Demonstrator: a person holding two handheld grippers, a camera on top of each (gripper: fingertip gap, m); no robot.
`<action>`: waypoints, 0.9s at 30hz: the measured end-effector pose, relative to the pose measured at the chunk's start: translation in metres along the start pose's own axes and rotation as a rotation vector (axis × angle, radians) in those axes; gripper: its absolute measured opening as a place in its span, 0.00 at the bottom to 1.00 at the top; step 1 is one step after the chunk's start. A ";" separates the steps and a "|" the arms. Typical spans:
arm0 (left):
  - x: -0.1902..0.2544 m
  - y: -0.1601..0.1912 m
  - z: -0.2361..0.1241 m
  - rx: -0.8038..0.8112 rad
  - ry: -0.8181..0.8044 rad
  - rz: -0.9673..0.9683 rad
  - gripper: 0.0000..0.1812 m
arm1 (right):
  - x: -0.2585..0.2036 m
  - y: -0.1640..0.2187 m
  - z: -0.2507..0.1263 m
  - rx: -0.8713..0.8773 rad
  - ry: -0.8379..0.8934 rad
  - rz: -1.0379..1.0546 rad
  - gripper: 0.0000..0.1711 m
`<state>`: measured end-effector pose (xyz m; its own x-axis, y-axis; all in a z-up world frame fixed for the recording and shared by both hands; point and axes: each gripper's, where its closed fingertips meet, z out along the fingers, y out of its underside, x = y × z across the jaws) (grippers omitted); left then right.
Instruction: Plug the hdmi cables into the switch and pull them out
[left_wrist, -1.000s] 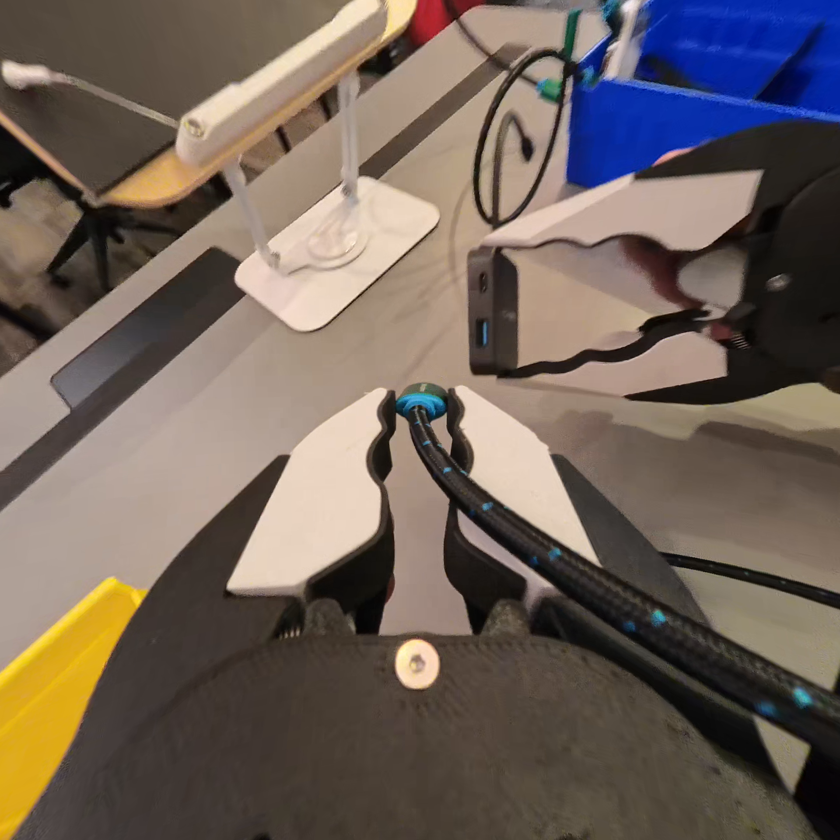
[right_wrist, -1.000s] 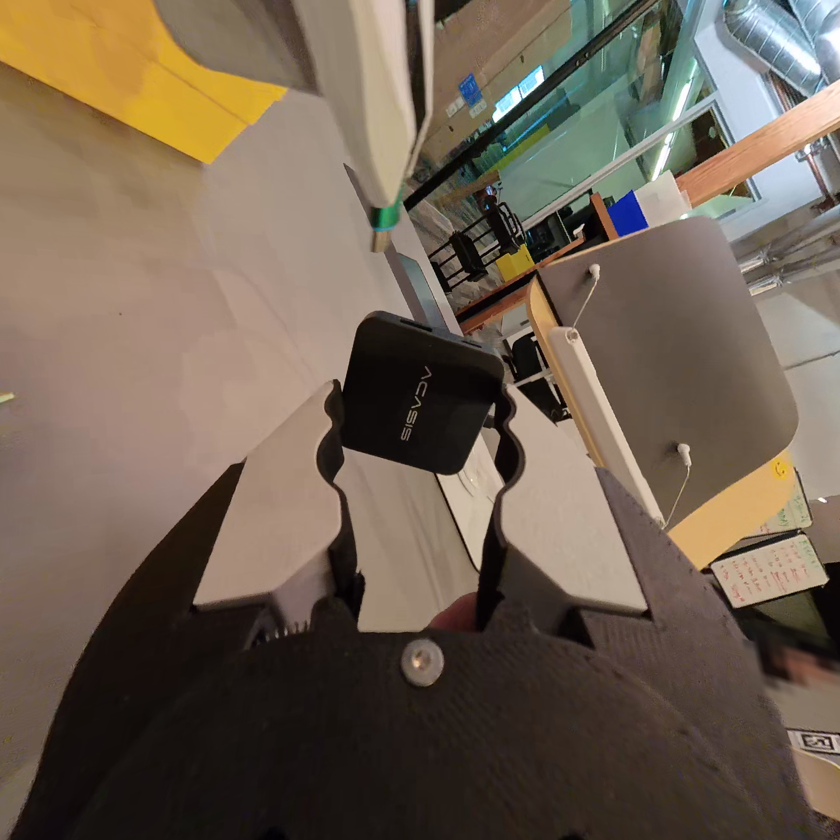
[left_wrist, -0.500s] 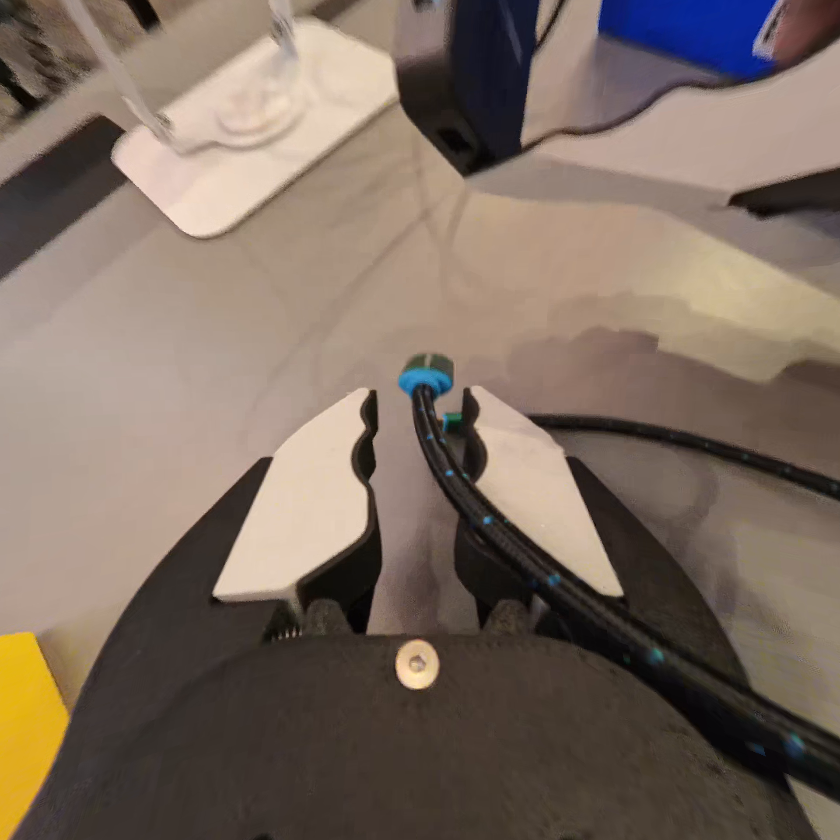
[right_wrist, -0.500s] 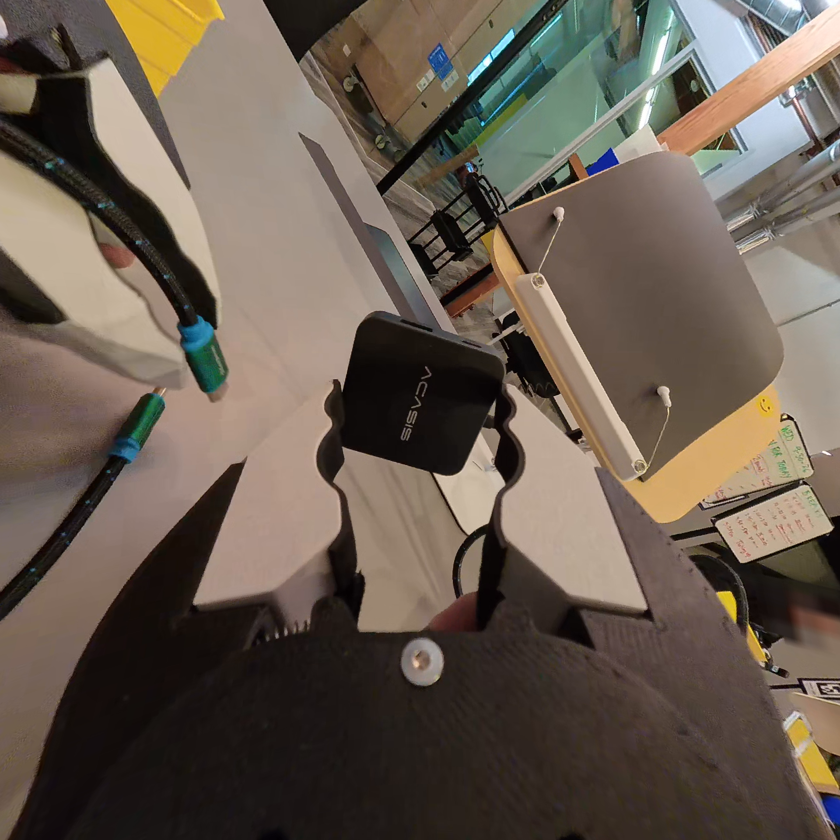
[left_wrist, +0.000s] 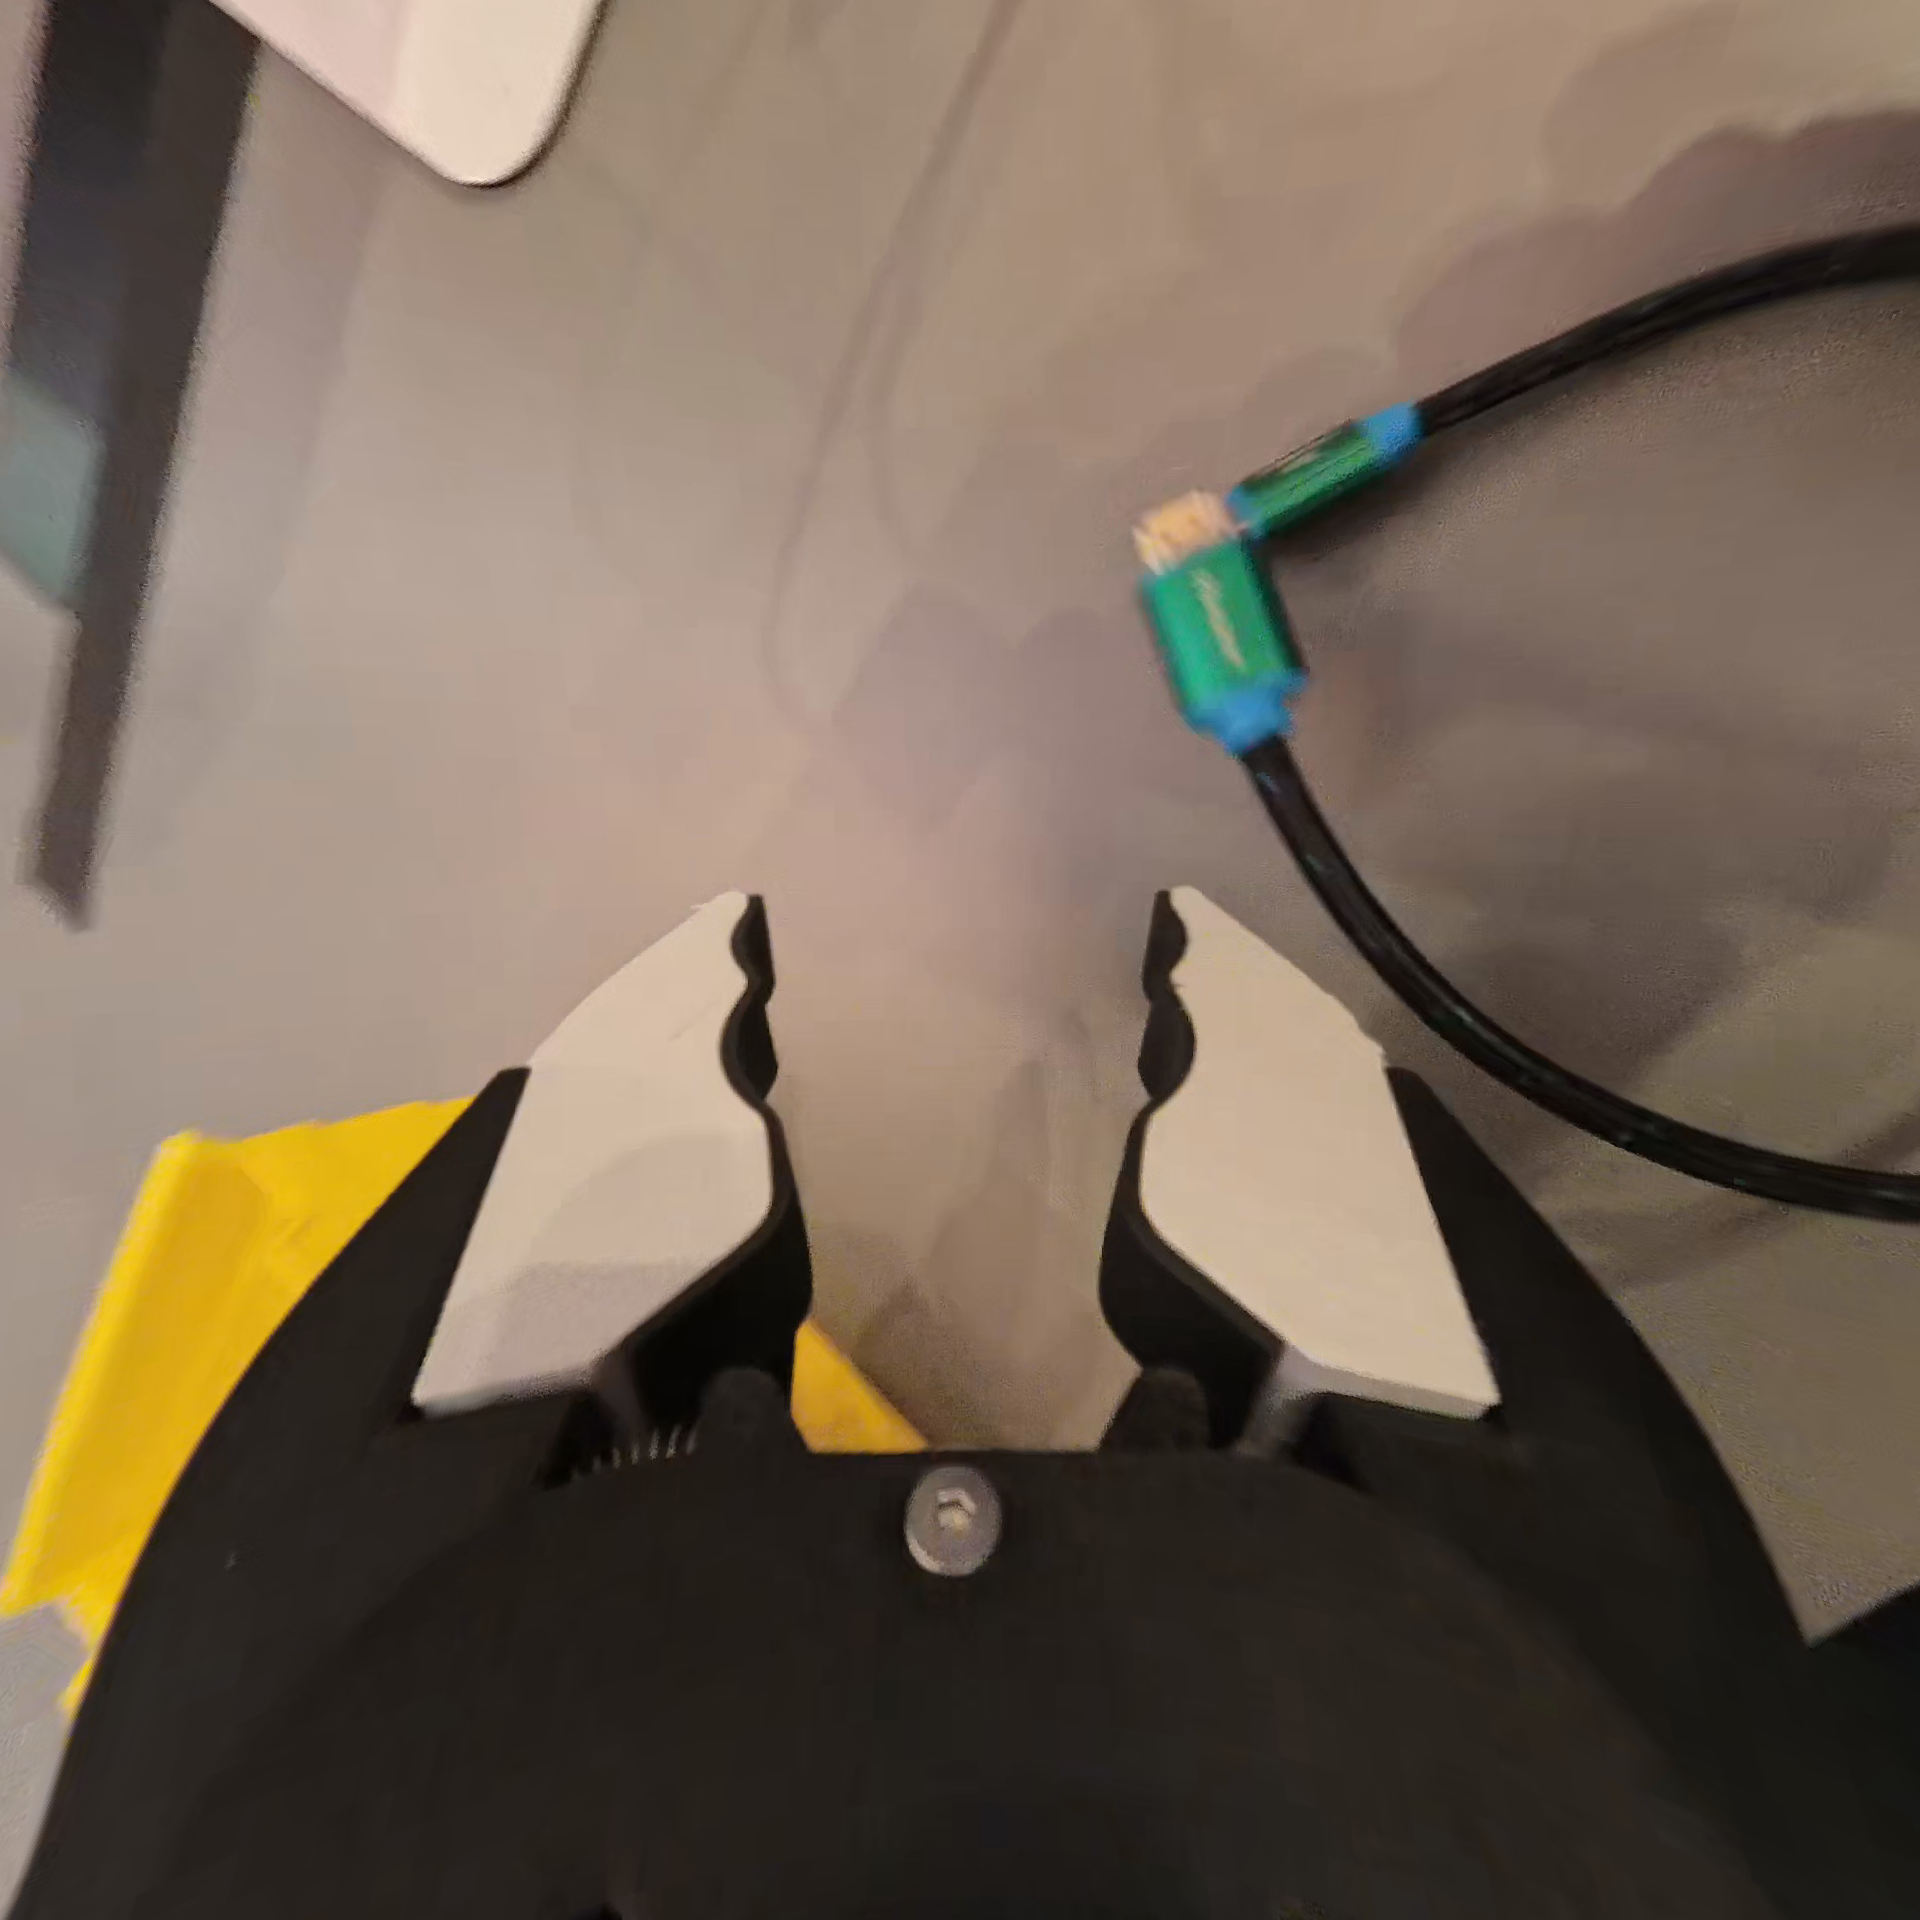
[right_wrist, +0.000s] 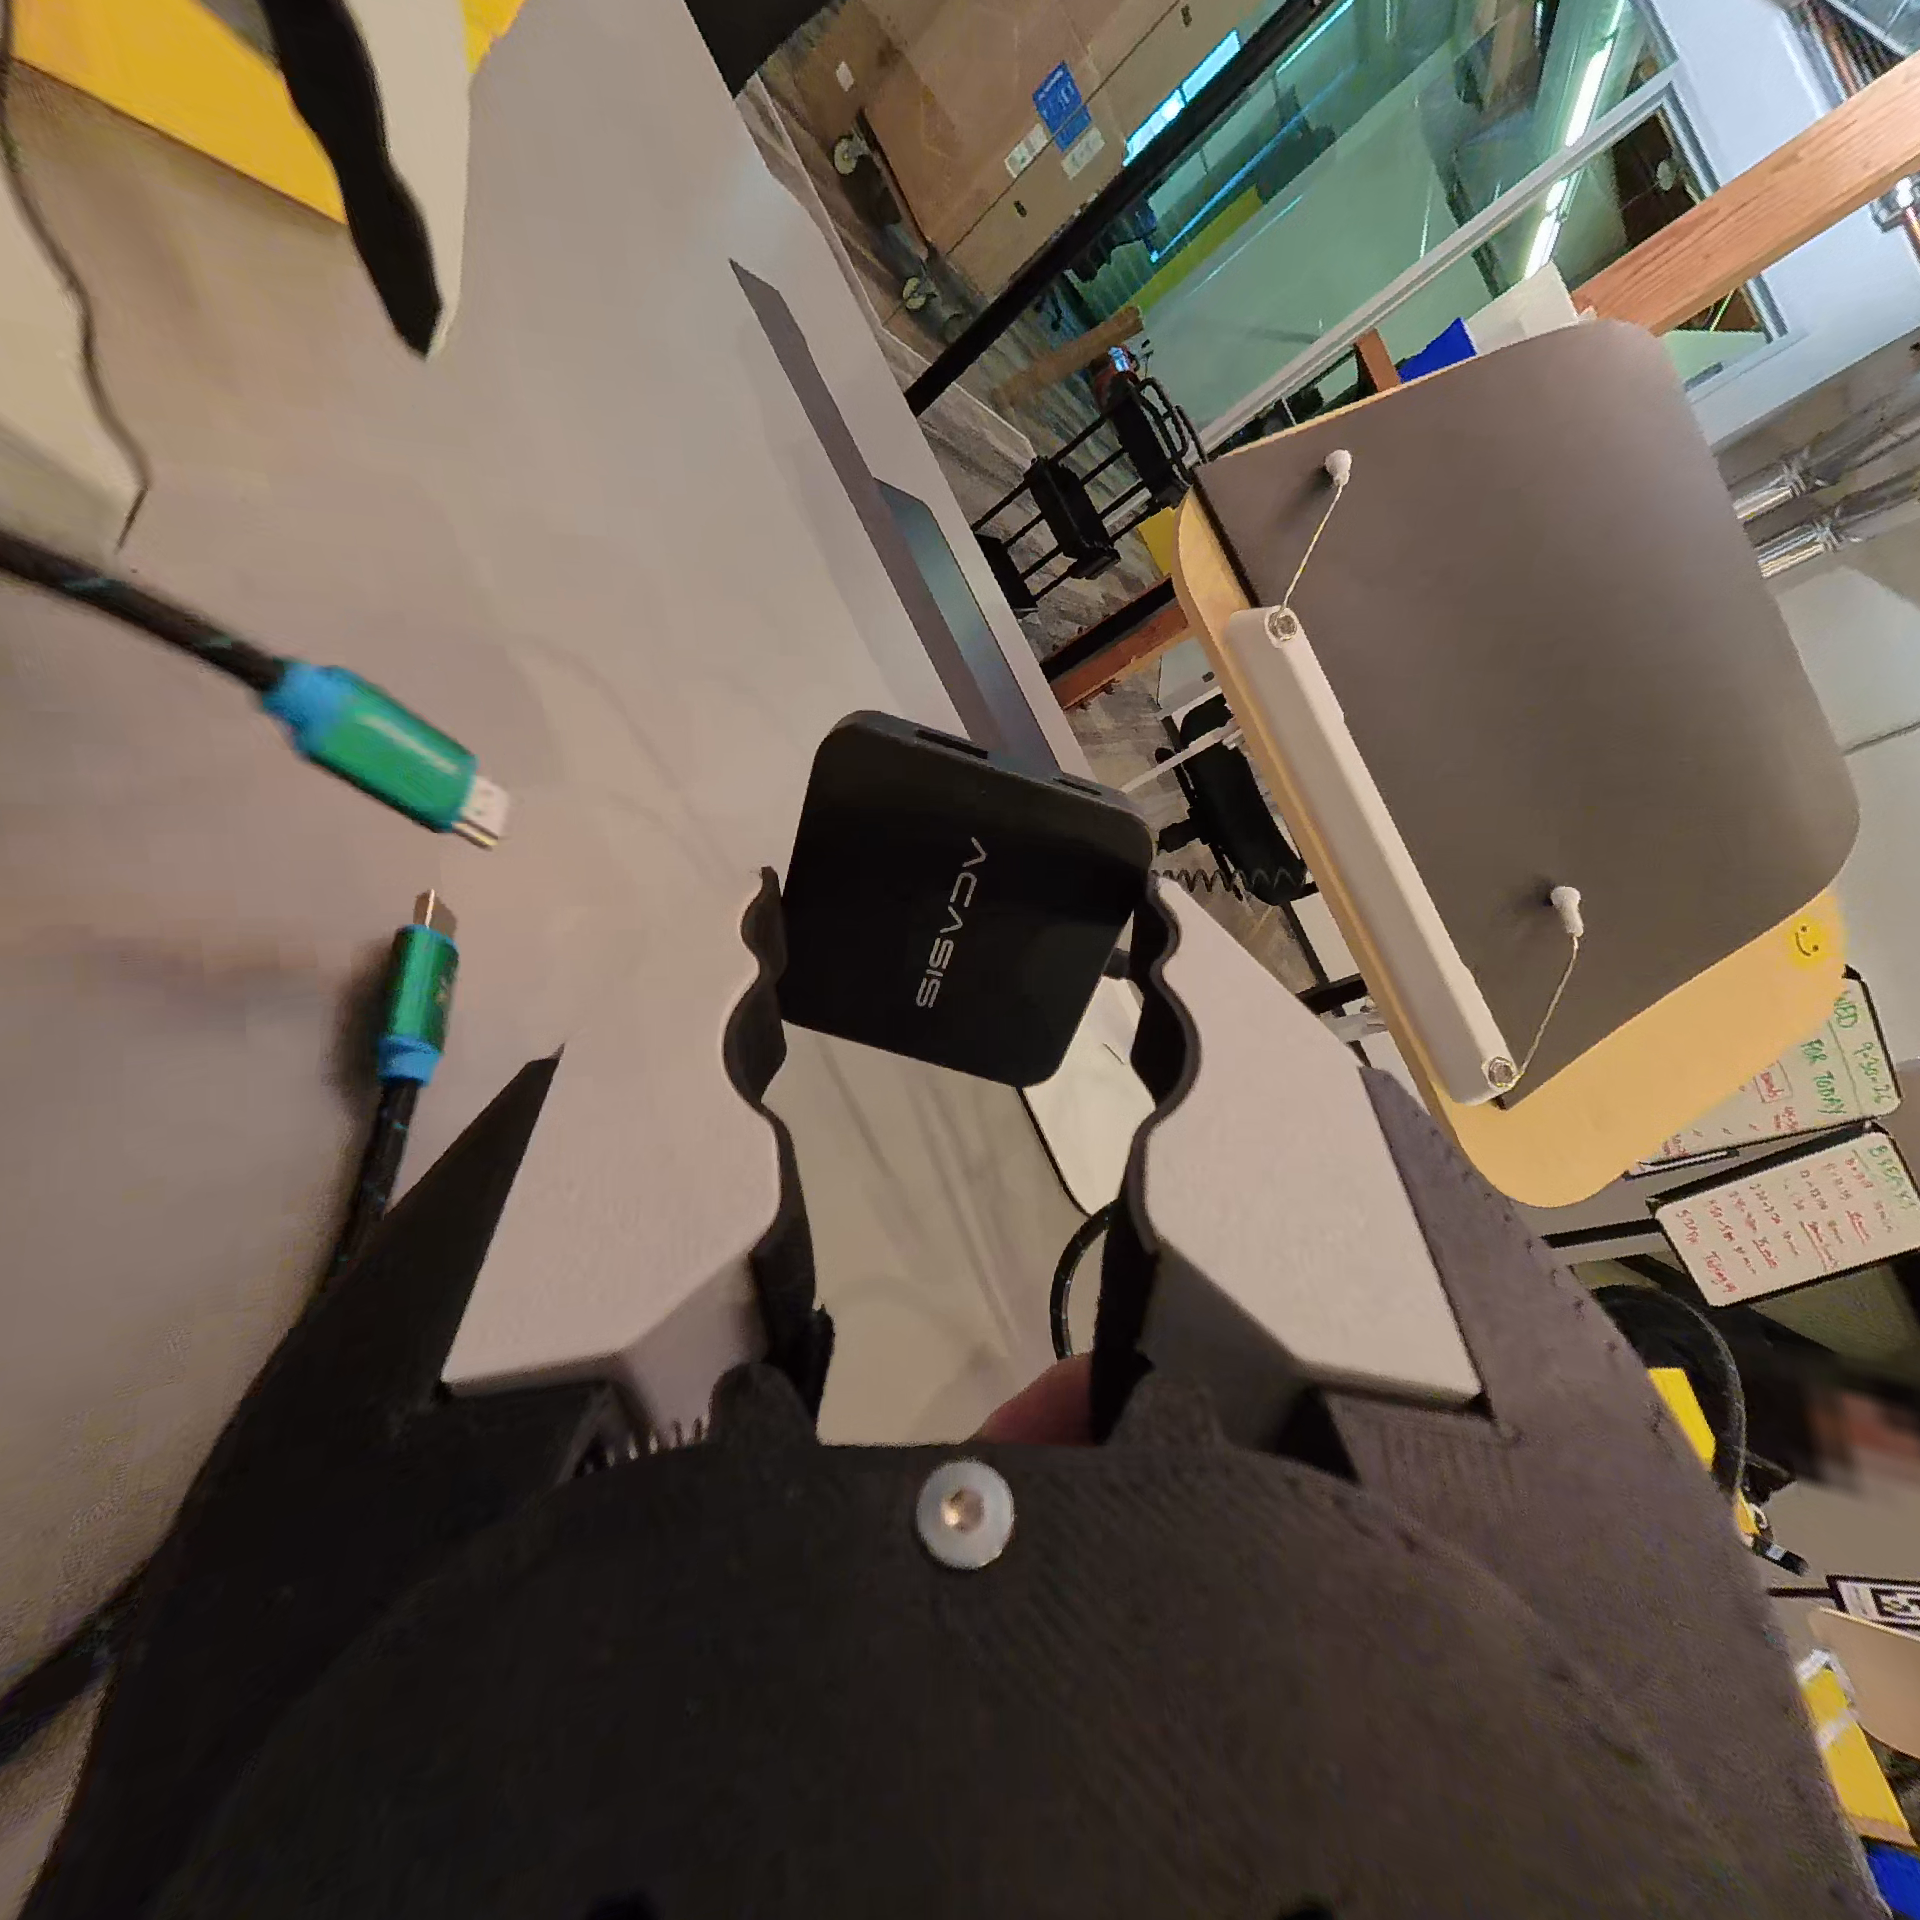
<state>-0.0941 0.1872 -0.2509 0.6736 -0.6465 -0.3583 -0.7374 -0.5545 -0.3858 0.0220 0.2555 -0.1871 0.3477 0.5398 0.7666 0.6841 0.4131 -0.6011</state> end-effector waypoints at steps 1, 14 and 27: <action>-0.010 0.001 -0.006 -0.005 -0.046 -0.001 0.36 | 0.000 -0.003 0.000 0.005 0.002 -0.005 0.38; -0.005 -0.096 -0.080 0.719 0.115 -0.163 0.32 | -0.001 -0.057 -0.012 0.172 0.038 0.045 0.38; 0.007 -0.106 -0.086 0.865 0.081 -0.188 0.08 | -0.010 -0.096 -0.023 0.232 0.089 -0.091 0.38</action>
<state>-0.0155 0.1962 -0.1394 0.7496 -0.6381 -0.1756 -0.2962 -0.0863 -0.9512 -0.0328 0.1938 -0.1320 0.3537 0.4302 0.8305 0.5531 0.6198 -0.5567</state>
